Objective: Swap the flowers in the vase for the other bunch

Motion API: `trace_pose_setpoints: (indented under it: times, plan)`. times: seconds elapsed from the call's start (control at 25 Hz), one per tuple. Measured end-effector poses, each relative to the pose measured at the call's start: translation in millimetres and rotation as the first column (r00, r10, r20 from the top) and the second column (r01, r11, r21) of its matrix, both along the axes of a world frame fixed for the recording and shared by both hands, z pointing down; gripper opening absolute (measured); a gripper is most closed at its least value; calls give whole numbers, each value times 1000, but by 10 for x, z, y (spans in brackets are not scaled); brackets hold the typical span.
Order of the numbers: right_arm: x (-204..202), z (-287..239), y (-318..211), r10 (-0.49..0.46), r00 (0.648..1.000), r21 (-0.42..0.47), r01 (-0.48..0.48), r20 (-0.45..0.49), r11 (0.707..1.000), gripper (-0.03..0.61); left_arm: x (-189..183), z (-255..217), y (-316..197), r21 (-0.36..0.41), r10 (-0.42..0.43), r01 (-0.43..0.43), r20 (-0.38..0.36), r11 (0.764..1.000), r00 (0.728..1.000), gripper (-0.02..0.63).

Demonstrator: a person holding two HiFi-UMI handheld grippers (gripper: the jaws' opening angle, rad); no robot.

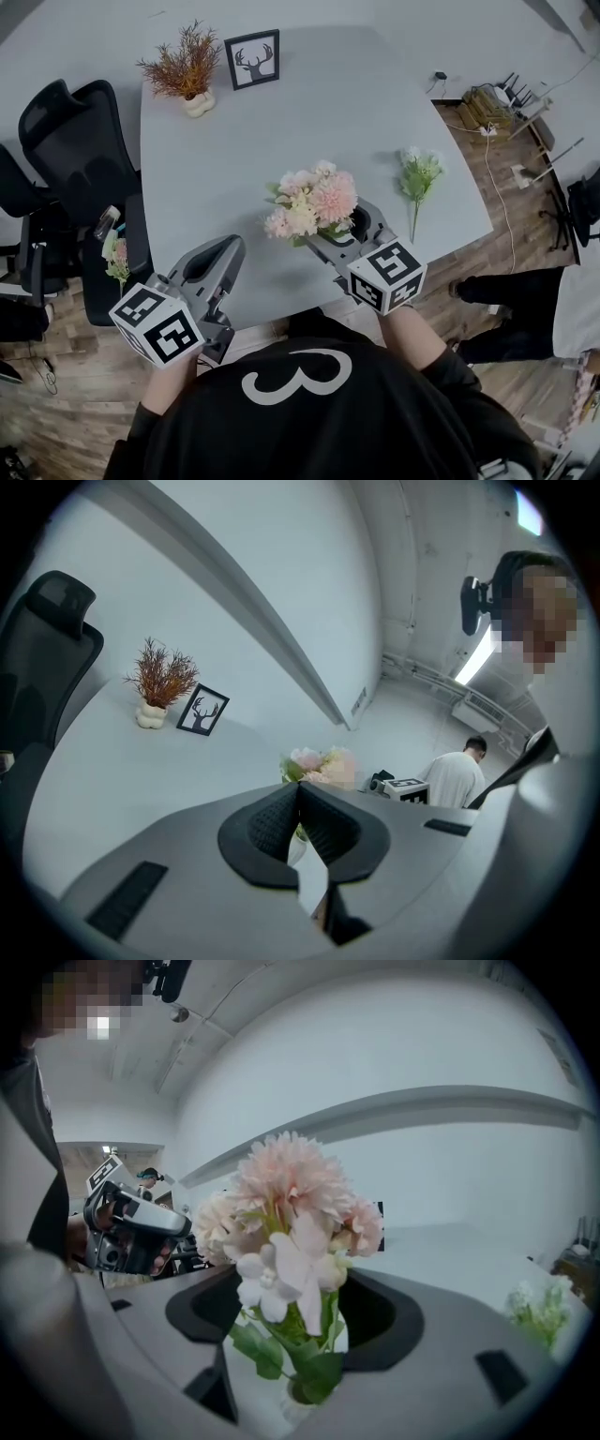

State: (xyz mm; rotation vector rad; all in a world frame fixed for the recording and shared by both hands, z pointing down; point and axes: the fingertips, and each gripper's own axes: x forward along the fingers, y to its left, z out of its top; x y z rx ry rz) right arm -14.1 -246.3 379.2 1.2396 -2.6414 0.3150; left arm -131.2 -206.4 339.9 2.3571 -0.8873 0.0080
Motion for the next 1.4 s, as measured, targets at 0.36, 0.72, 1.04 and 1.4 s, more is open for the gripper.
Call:
trace_pose_setpoints:
  times: [0.36,0.72,1.04,1.4]
  plan:
    - [-64,-5,66,-22,1000,-11,22,20,1000,196,-51,14,72,1,-14,14,2,1000,1000,12]
    - [-13,-66,138,2,1000,20,-2,8,1000,112,-39,-33,242,8,-14,14,0,1000,1000,12]
    - [6,-294,216,28,1000,104,-29,10,994,80,-172,-79,356,24,-33,33,-5,999,999,12]
    - [58,-824,399,14,999,231,-21,32,973,71,-233,-259,528,72,-40,40,-4,997,999,12]
